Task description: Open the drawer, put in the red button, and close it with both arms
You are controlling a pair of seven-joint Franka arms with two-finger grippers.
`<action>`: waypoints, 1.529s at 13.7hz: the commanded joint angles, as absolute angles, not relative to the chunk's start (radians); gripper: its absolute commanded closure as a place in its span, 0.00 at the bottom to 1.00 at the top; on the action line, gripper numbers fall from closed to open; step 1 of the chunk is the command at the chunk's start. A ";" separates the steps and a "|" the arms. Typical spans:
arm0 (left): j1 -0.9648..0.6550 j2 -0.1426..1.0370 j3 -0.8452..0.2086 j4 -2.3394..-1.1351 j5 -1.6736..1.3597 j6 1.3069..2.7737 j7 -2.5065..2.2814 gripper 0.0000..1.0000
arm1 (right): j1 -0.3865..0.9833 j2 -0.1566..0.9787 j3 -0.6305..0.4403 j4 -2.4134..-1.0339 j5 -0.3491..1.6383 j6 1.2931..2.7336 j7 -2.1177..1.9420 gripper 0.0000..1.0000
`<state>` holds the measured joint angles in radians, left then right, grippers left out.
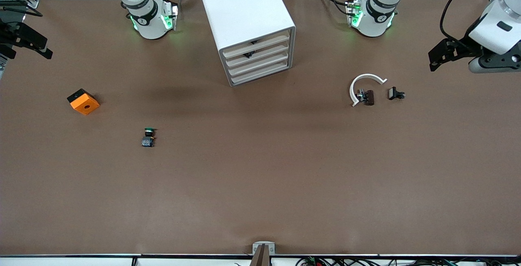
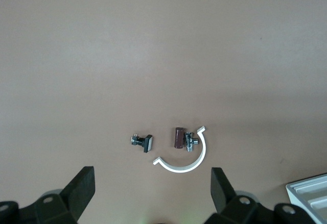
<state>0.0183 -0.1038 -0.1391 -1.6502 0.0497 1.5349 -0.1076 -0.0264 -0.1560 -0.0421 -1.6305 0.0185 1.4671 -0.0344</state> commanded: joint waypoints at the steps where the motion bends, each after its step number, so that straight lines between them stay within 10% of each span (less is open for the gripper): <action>1: 0.021 -0.130 -0.126 -1.674 0.015 1.529 -0.078 0.00 | -0.023 -0.166 -0.044 -1.628 0.020 1.454 -0.049 0.00; 21: 0.021 -0.143 -0.095 -1.646 -0.020 1.496 -0.034 0.00 | -0.026 -0.163 -0.048 -1.635 0.020 1.468 -0.046 0.00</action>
<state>0.0203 -0.1311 -0.0975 -1.6539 -0.0130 1.5073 -0.0577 -0.0267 -0.1558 -0.0454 -1.6323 0.0185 1.4674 -0.0355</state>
